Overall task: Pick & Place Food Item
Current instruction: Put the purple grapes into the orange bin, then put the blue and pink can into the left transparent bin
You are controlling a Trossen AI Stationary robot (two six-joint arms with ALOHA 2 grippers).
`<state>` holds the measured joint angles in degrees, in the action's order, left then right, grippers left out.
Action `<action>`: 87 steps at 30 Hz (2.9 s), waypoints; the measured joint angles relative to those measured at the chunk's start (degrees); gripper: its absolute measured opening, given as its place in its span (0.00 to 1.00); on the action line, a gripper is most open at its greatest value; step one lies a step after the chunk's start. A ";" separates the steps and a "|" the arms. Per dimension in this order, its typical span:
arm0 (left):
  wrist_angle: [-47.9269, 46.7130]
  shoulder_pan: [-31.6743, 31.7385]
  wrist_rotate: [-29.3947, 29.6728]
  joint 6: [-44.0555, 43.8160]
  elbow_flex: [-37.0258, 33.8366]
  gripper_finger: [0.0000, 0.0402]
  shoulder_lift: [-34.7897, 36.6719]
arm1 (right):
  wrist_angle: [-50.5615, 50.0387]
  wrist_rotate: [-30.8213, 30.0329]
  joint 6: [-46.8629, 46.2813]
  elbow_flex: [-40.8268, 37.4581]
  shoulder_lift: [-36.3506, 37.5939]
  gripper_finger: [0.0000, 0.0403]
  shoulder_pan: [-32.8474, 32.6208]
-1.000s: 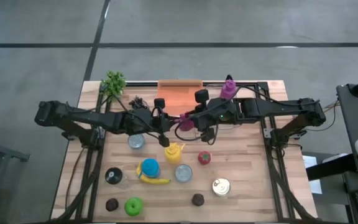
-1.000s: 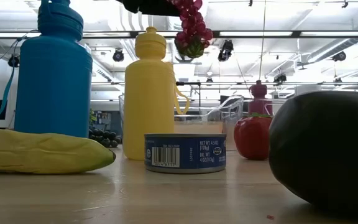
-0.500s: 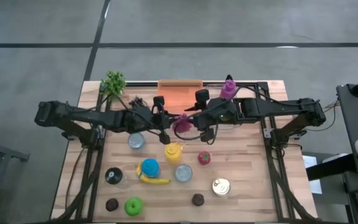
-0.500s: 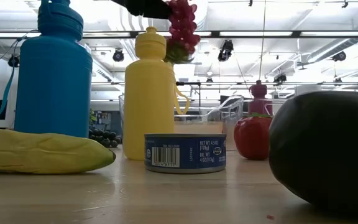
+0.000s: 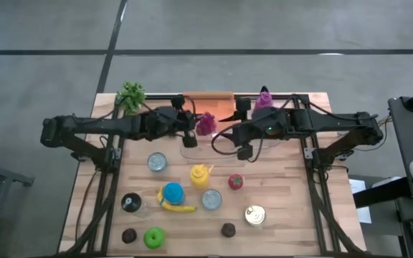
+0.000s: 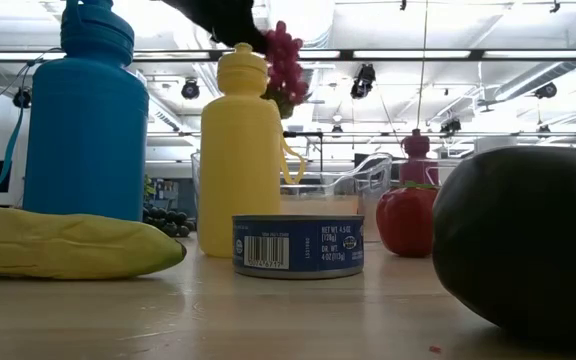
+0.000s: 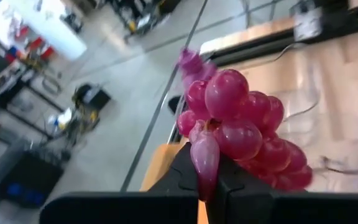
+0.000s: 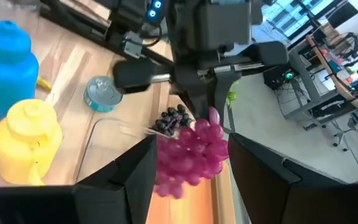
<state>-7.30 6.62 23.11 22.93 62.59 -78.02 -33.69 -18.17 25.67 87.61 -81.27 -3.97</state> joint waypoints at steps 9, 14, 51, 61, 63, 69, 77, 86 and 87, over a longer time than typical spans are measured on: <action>-10.12 8.50 -0.25 -3.92 3.51 0.00 0.02 | 0.07 0.02 -0.24 0.00 2.94 0.47 0.00; -10.91 13.89 -3.83 -5.91 3.52 0.00 0.04 | 0.04 0.04 -0.23 0.00 3.12 0.47 0.00; -27.62 25.41 -13.72 -16.01 23.47 0.00 -27.45 | 0.02 0.11 -0.21 -0.02 3.16 0.47 0.00; -33.07 26.28 -13.71 -18.94 24.59 0.00 -29.00 | -0.48 0.11 -0.50 -0.04 3.16 0.47 0.00; -33.37 26.44 -13.71 -18.92 24.42 0.00 -29.00 | -0.50 0.11 -0.50 -0.04 3.14 0.47 0.00; -33.42 26.42 -13.73 -18.88 24.38 0.04 -29.07 | -0.48 0.11 -0.65 -0.04 3.14 0.47 0.00; -33.58 26.42 -13.70 -18.50 24.35 0.12 -29.07 | -0.46 0.11 -0.67 -0.04 3.14 0.47 0.00; -34.28 26.42 -13.69 -18.50 24.31 0.26 -29.07 | -0.46 0.11 -0.67 -0.04 3.14 0.47 0.00; -34.29 26.42 -13.61 -18.50 24.31 0.28 -29.07 | -0.46 0.11 -0.67 -0.04 3.14 0.47 0.00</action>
<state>-41.58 33.04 9.50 4.43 86.89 -107.09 -34.15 -18.06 24.99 87.57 -78.13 -3.97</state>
